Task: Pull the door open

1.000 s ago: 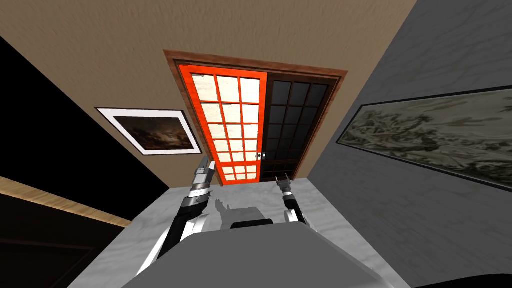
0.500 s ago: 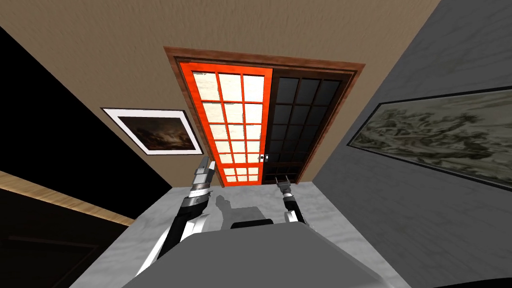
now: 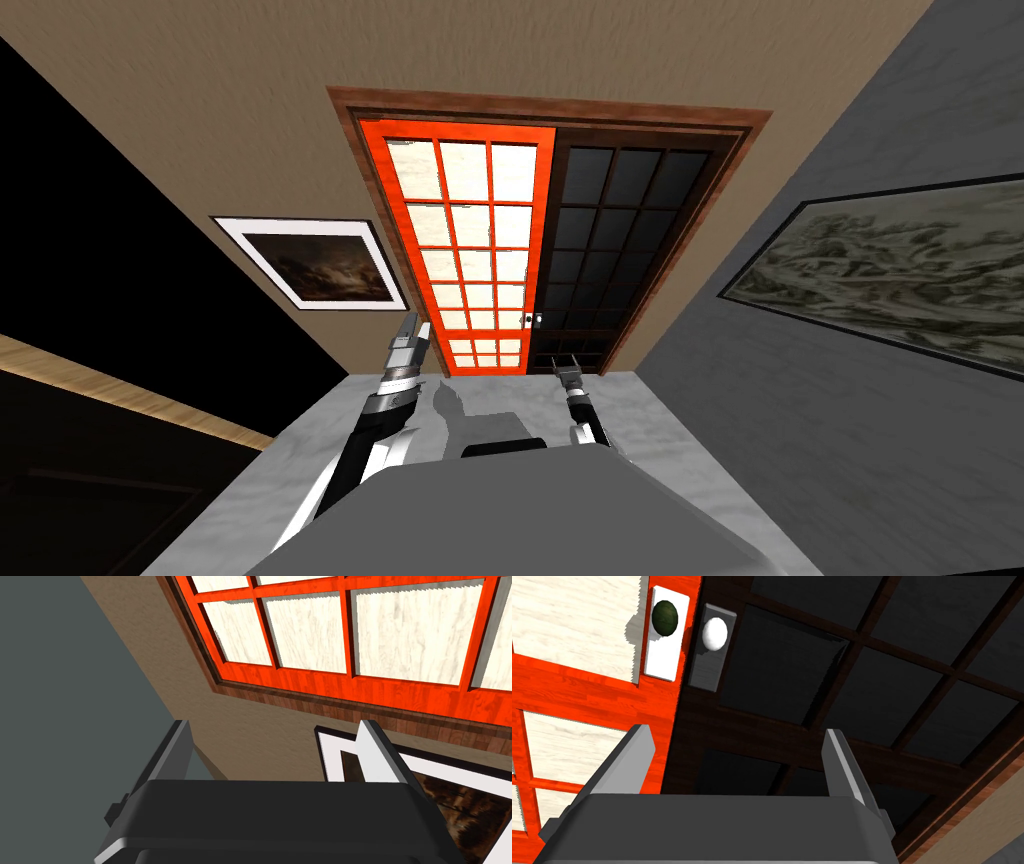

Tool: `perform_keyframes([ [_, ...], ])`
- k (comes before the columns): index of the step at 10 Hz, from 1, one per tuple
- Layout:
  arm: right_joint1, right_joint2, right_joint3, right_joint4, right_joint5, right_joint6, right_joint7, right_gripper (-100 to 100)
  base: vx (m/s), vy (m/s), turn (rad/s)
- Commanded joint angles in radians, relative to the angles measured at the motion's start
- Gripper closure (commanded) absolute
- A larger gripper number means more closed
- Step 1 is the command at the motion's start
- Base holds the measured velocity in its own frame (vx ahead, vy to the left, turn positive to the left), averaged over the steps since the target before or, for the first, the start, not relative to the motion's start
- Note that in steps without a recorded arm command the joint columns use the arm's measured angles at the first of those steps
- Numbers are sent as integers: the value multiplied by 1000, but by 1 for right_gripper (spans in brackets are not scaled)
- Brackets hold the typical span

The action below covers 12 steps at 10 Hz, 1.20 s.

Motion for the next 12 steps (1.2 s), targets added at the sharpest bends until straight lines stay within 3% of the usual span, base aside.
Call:
perform_keyframes([
  [1,-11,-5,6,35,-10,-14,-40,-100,113,18,61],
  [12,-85,-29,35,229,-69,-77,-249,-100,104,2,54],
])
